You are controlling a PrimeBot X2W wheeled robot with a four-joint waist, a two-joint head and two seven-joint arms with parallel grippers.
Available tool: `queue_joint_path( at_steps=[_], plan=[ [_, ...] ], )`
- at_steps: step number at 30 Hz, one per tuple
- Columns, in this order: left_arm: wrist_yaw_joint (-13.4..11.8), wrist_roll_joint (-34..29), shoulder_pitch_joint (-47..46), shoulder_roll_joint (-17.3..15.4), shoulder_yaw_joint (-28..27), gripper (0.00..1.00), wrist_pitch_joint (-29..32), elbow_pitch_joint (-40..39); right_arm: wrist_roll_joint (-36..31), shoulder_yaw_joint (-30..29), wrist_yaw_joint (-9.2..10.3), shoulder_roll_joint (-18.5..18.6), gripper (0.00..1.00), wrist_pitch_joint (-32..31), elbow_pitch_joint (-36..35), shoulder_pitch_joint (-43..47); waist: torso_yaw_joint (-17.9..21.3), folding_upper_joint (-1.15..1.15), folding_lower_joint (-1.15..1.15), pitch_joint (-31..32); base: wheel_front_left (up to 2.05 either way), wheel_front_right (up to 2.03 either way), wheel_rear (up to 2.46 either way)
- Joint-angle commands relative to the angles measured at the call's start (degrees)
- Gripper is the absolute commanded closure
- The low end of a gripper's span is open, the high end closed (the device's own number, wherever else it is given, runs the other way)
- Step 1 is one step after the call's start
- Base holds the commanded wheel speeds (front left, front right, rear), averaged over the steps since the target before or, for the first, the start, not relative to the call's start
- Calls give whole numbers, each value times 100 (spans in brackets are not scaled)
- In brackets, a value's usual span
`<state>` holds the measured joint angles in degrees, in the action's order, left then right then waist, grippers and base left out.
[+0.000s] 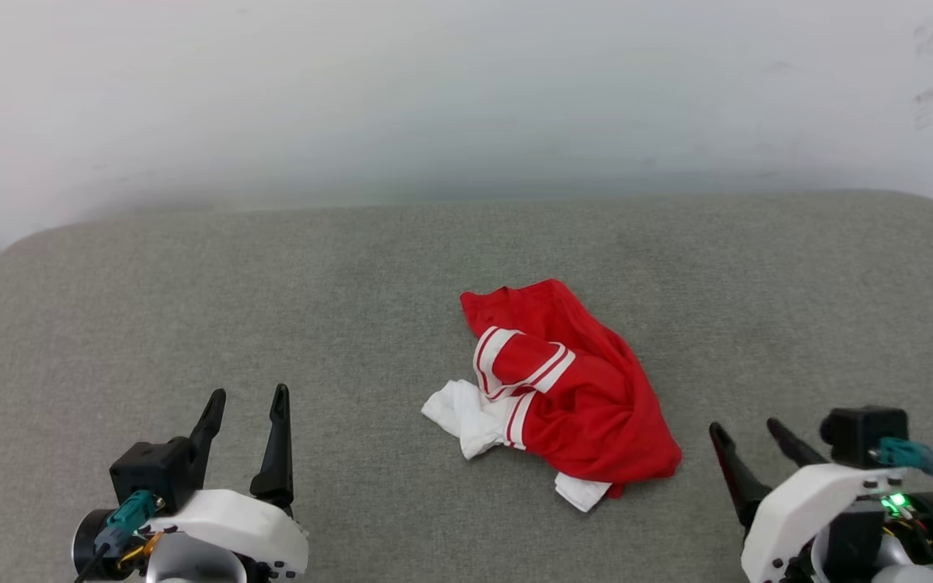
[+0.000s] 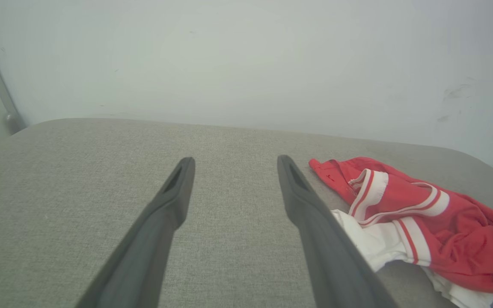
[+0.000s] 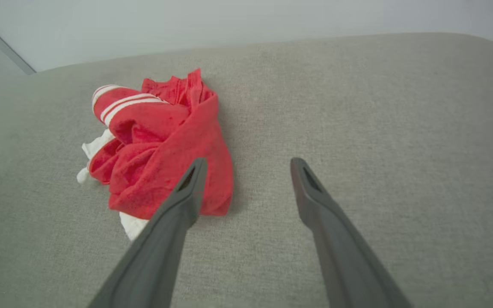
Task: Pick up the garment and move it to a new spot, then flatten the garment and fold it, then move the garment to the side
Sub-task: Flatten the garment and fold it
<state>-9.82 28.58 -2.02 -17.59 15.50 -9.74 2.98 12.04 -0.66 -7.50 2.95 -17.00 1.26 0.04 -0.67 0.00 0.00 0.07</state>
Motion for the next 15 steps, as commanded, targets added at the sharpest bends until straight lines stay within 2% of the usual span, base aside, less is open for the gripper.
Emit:
queue_joint_path(
  at_steps=[1,8,15],
  plan=[
    [12,18,-95,5,-2,0,-31,-7,-29,42,2,7,0,-214,23,-134,-67,0,0,-72,0,0,0],
    [63,26,-280,79,38,0,-114,47,472,814,2,396,0,-1822,-57,-661,-329,0,0,-405,0,0,0],
    [177,23,-510,157,122,0,-257,194,741,1495,2,752,0,-2808,34,-1190,-575,0,0,-736,0,0,0]
  ],
)
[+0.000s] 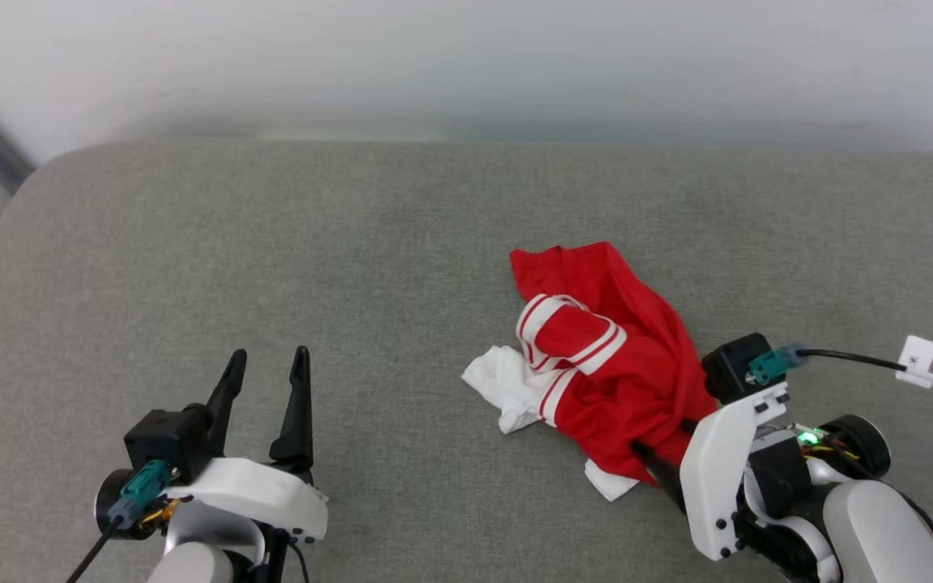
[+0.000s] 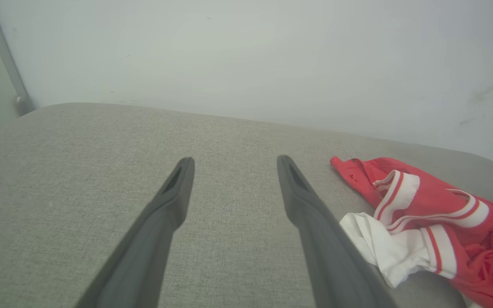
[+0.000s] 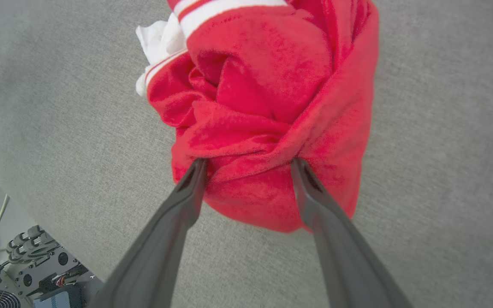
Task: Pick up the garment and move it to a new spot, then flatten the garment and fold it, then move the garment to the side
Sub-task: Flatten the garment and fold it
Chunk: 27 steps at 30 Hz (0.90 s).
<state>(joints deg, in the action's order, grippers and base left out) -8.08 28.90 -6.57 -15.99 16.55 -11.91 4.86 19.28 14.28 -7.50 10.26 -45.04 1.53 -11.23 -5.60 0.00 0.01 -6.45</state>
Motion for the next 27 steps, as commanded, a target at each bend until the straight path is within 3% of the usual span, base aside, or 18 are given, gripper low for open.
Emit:
queue_joint_path(
  at_steps=[1,2,3,4,5,13,20,27],
  plan=[
    [26,-2,-81,9,18,0,-52,37,59,68,2,47,0,-94,53,-98,-101,0,-1,-111,0,0,0],
    [40,4,-99,17,20,0,-70,68,66,111,2,75,0,-151,100,-127,-117,0,-1,-133,0,0,0],
    [47,10,-116,34,23,0,-93,101,101,126,2,95,16,-193,139,-160,-128,0,-1,-150,0,0,0],
    [55,20,-130,46,27,0,-98,131,149,130,2,88,89,-221,163,-182,-133,0,-1,-162,0,0,0],
    [70,31,-147,51,22,0,-106,156,132,144,2,105,100,-218,173,-206,-132,0,-1,-170,0,0,0],
    [91,58,-147,17,-26,0,-170,295,112,-394,2,41,100,403,-110,-466,102,0,-1,-118,0,0,0],
    [127,84,-209,33,31,0,-169,333,304,-2080,2,-423,100,780,113,-18,262,0,-1,-122,0,0,0],
    [109,83,-216,40,70,0,-158,366,559,-3780,2,-714,100,1265,1082,532,315,0,-1,-168,0,0,0]
  ],
)
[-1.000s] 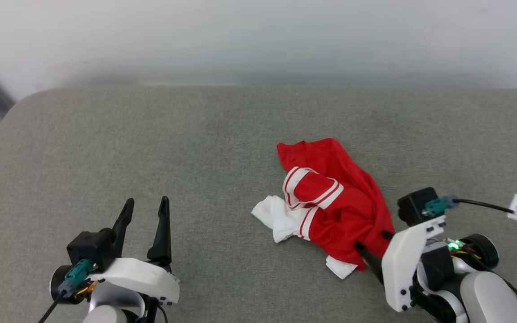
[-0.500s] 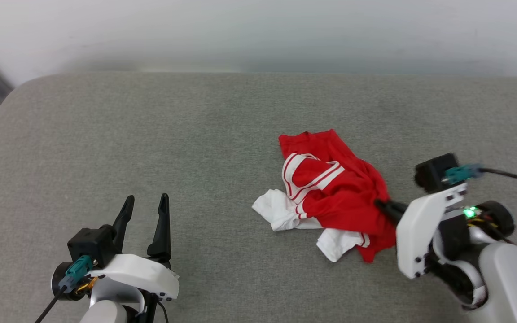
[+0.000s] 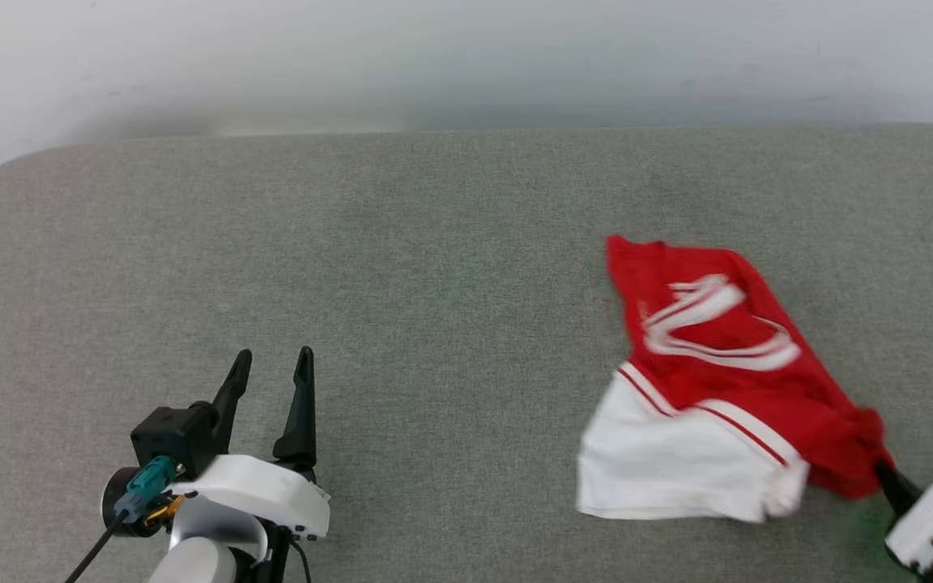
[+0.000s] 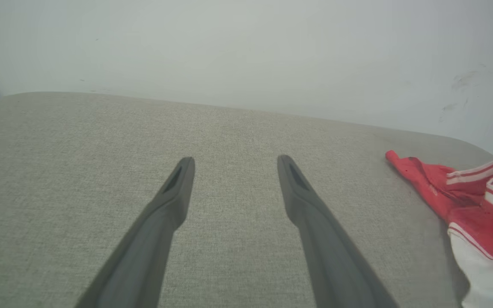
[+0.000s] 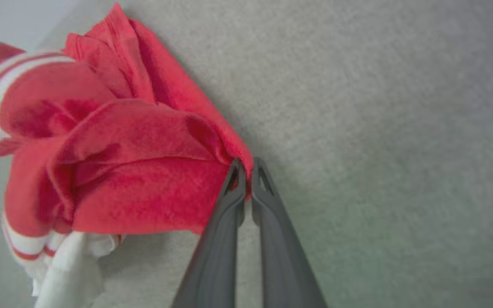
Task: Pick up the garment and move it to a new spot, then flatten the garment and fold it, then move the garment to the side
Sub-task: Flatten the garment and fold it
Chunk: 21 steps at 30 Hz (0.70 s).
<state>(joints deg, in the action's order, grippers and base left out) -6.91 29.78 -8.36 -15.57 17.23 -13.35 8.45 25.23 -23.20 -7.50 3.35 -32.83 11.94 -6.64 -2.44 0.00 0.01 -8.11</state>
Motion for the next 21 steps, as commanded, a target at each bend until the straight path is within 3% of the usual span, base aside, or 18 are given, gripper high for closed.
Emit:
queue_joint_path(
  at_steps=[1,3,4,5,6,10,16,21],
  plan=[
    [-7,-4,-36,-8,3,0,-13,12,-107,-155,2,-37,100,97,187,151,1,0,-1,-3,0,0,0],
    [-21,4,-20,-21,-6,0,-16,18,-116,-198,2,-54,100,148,466,227,20,0,-1,-9,0,0,0],
    [-30,12,-10,-26,-15,0,-18,18,-24,-140,2,-55,91,159,624,248,33,0,-1,-10,0,0,0],
    [-36,25,9,-33,-24,0,-22,25,11,-42,2,-65,55,216,737,276,47,0,-1,-2,0,0,0],
    [-44,37,28,-42,-30,0,-24,26,56,41,2,-73,0,304,811,281,61,0,-1,3,0,0,0],
    [-51,64,77,-57,-34,0,-24,38,1,290,2,-55,0,948,615,159,92,0,-1,41,0,0,0],
    [-68,99,136,-62,-13,0,-16,77,-611,663,2,-24,0,1969,-316,279,78,0,-1,186,0,0,0],
    [-124,111,251,-89,-24,0,-7,64,-940,924,2,-17,0,2444,-1064,457,76,0,-1,343,0,0,0]
  ],
)
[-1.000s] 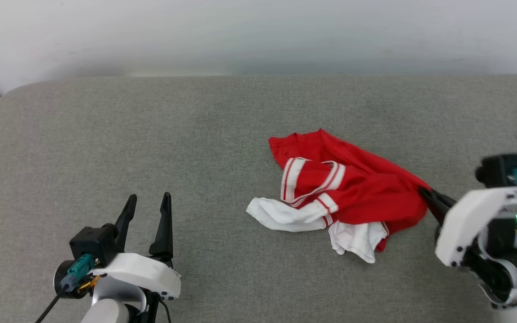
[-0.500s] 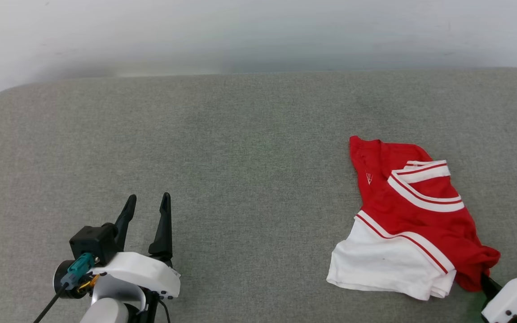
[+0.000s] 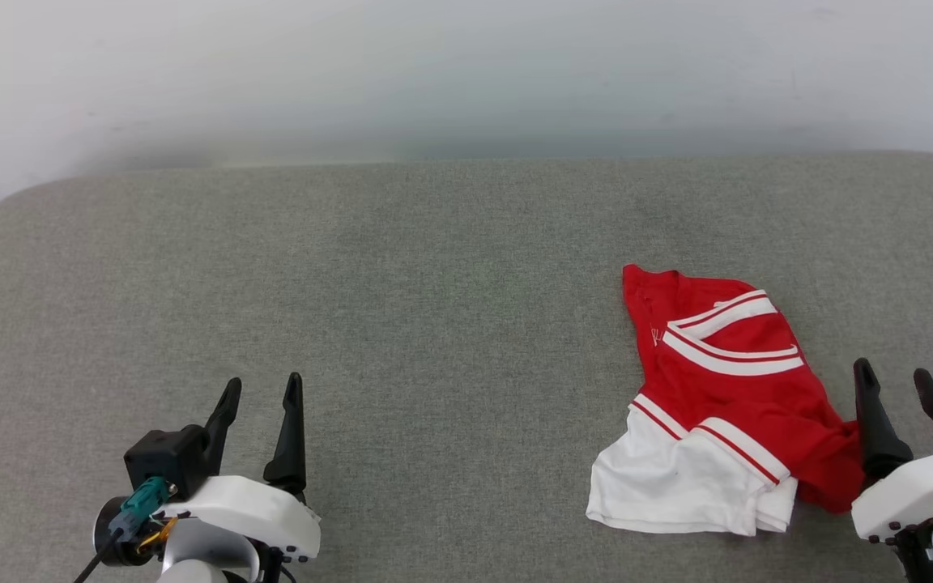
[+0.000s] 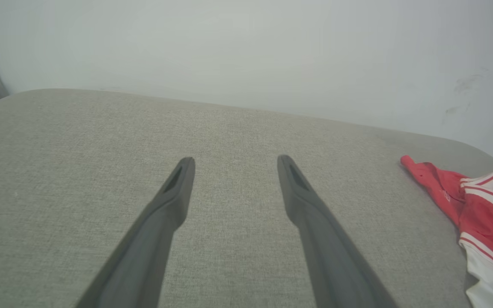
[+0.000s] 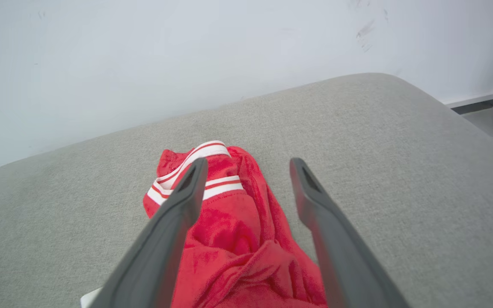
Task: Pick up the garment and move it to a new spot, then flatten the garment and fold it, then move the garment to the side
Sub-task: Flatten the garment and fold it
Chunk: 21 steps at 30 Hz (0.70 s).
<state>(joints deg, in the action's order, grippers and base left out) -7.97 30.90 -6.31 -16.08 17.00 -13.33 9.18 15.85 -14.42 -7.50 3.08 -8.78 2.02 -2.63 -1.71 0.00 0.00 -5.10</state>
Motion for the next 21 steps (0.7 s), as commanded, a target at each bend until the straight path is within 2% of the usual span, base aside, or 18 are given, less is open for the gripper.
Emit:
queue_joint_path(
  at_steps=[1,4,6,7,15,18,21],
  plan=[
    [-33,6,66,-47,-6,0,-4,-25,-63,103,2,6,0,47,-184,97,4,0,0,64,0,0,0],
    [-64,22,157,-67,-10,0,20,-62,-159,457,2,-2,0,-336,-406,252,23,0,0,140,0,0,0],
    [-99,30,173,-84,-17,0,29,-108,-170,825,2,199,0,-873,-481,288,40,0,0,158,0,0,0],
    [-99,30,173,-84,-17,0,29,-108,-170,825,2,199,0,-873,-481,288,40,0,0,158,0,0,0],
    [-85,2,61,-103,43,0,90,-239,513,2592,2,1143,0,-3028,-720,-213,-3,0,0,38,0,0,0],
    [-64,2,0,-74,78,0,66,-260,635,3098,2,1418,0,-3504,-614,-423,-89,0,0,-68,0,0,0],
    [-62,-33,-69,-63,109,0,57,-261,690,3359,2,1590,0,-3735,-288,-575,-199,0,0,-219,0,0,0]
  ],
)
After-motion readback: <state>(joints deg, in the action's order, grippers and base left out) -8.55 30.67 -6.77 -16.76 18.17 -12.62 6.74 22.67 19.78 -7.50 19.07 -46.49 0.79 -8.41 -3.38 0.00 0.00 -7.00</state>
